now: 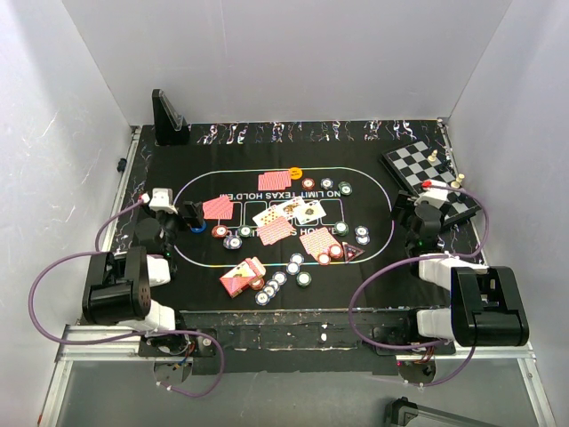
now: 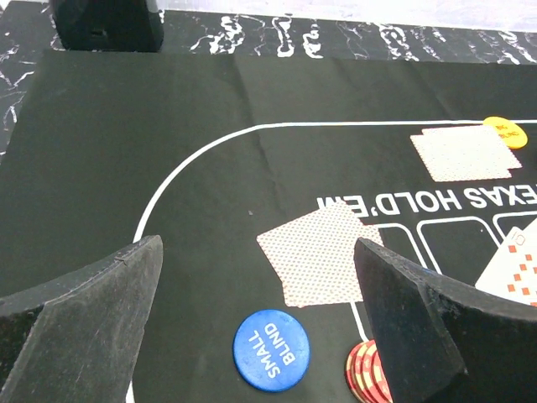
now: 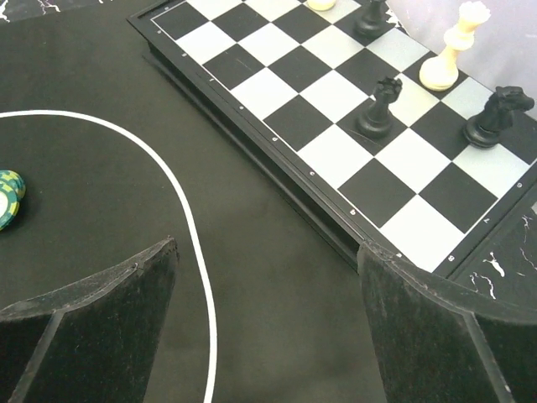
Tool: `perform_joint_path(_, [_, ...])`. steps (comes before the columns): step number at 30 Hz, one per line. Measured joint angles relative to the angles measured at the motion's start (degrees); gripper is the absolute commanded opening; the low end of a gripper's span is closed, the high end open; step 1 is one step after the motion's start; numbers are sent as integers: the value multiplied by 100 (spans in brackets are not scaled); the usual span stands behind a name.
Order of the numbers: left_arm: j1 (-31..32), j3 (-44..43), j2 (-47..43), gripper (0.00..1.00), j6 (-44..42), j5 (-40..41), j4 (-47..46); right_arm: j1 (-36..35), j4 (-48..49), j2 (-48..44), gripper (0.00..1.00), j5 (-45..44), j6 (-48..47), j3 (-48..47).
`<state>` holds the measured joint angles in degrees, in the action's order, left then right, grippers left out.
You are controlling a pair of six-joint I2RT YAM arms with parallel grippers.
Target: Distribute texas hold em gaming equipment
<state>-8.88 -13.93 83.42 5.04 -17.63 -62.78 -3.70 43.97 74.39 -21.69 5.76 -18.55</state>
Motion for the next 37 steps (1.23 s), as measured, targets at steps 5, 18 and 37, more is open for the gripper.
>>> perform_joint_path(5, [2,131,275,98,-13,-81,-225,153,688,72,94,264,-15,448])
perform_joint_path(18, [118,-9,284,98,-146,-39,-2,584,1113,214,95,973,48,540])
perform_joint_path(37, [258,-131,284,98,-243,166,302,584,1163,214,96,1056,48,540])
